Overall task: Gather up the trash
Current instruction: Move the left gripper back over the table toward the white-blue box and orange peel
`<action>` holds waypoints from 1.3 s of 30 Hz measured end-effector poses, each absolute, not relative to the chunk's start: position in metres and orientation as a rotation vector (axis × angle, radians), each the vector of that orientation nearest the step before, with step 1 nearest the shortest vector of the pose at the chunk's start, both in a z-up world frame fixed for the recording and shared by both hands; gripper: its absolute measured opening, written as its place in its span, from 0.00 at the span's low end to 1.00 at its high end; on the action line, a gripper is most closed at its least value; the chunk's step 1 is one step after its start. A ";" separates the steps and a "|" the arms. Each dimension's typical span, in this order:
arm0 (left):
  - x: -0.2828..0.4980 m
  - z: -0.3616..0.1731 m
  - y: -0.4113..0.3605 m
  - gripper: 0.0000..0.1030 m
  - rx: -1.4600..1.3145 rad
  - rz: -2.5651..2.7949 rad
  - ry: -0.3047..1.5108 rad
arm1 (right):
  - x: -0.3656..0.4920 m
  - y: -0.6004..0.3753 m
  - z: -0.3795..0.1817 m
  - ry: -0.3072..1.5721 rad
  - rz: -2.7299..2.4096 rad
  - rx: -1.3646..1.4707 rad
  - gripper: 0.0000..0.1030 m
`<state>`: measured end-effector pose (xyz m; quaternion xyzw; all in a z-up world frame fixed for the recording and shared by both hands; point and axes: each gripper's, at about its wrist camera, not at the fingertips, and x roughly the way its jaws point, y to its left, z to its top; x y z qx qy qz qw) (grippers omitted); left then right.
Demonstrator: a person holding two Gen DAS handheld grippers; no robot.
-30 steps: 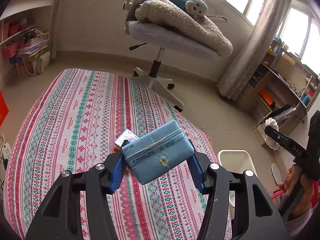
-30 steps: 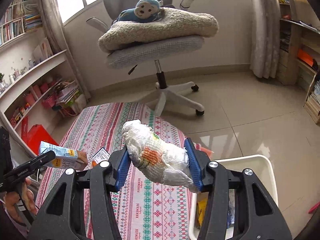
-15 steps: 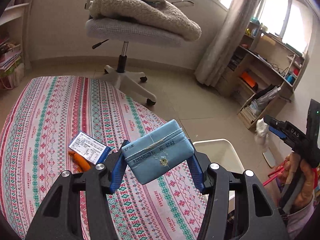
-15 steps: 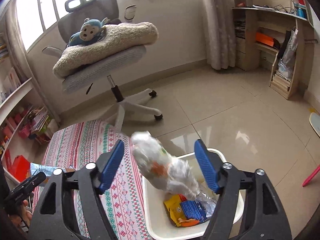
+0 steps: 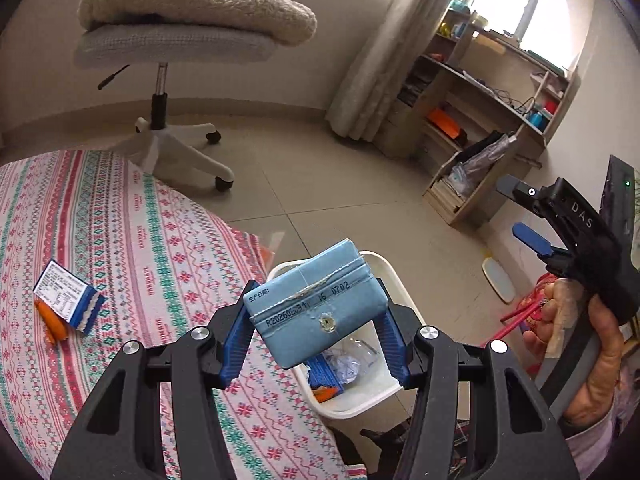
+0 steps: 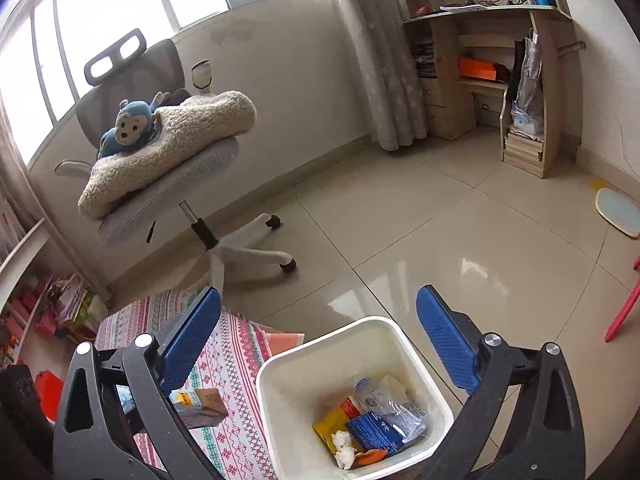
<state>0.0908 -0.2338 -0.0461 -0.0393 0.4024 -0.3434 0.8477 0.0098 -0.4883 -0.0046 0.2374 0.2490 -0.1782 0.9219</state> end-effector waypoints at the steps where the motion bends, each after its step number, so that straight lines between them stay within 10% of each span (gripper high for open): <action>1: 0.090 -0.045 -0.242 0.53 -0.080 -0.737 0.851 | 0.007 -0.492 -0.004 0.505 -0.372 0.499 0.92; 18: 0.091 -0.048 -0.289 0.65 -0.012 -0.771 0.901 | 0.002 -0.510 -0.004 0.488 -0.419 0.537 0.92; 39: 0.181 -0.132 -0.088 0.82 -0.058 -0.067 1.072 | 0.078 -0.383 -0.017 0.693 -0.198 0.292 0.93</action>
